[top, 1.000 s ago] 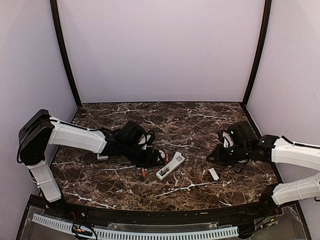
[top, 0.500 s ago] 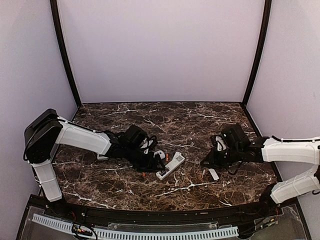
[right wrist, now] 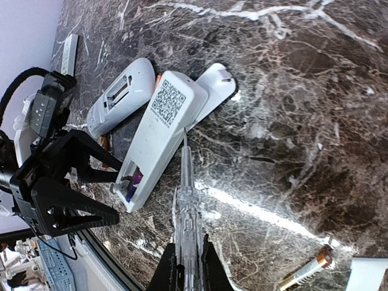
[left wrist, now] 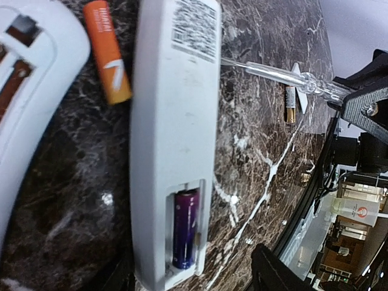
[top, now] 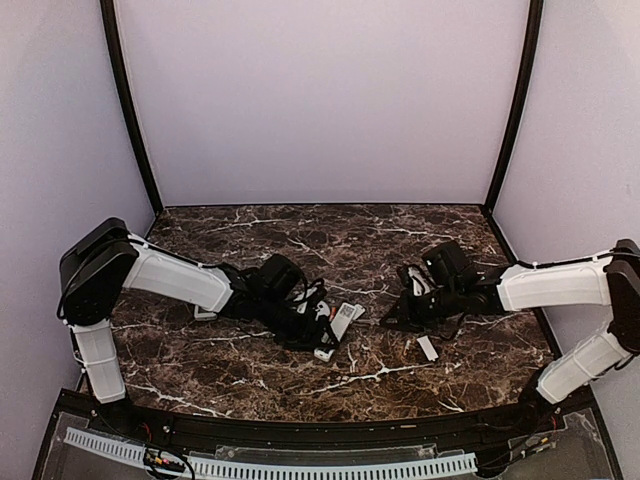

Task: Unload the batteries from the remote control
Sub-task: Adjust the remote control without the battery cover at the center of the board.

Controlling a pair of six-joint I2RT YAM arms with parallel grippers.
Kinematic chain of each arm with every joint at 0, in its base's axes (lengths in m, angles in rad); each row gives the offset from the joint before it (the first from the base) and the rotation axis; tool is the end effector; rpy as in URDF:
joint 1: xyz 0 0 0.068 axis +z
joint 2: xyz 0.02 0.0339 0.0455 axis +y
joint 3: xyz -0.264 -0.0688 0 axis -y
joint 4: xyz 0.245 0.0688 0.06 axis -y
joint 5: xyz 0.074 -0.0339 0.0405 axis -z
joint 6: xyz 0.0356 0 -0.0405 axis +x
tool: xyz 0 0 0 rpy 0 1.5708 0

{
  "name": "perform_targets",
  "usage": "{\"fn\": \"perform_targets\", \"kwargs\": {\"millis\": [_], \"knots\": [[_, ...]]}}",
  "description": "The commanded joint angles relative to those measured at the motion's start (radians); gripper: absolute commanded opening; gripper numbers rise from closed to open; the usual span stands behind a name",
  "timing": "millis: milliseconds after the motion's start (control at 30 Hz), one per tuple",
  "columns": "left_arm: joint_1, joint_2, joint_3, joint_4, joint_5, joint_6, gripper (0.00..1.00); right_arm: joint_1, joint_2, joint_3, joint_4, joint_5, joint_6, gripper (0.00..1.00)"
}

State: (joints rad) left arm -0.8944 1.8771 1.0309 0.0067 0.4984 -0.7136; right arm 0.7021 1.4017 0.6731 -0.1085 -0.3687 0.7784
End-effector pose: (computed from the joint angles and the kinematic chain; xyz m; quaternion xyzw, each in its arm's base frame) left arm 0.2229 -0.3048 0.1432 0.1695 0.8934 -0.4093 0.0746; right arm 0.1979 0.1842 0.1758 -0.0307 0.9195 0.3641 0.1449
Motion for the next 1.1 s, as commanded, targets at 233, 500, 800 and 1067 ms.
{"fn": "perform_targets", "kwargs": {"millis": [233, 500, 800, 1067], "knots": [[-0.053, 0.078, 0.081, 0.031, 0.086, -0.006, 0.64, 0.074, 0.131, 0.114, 0.060, -0.067, -0.067, 0.00], [-0.070, 0.115, 0.124, 0.042, 0.115, -0.003, 0.64, 0.111, 0.144, 0.142, 0.040, -0.099, -0.098, 0.00], [-0.074, 0.088, 0.163, -0.053, 0.046, 0.002, 0.64, 0.131, 0.096, 0.141, -0.008, -0.048, -0.135, 0.00], [-0.070, -0.101, 0.104, -0.174, -0.157, 0.009, 0.71, 0.103, -0.012, 0.209, -0.141, 0.122, -0.199, 0.00]]}}
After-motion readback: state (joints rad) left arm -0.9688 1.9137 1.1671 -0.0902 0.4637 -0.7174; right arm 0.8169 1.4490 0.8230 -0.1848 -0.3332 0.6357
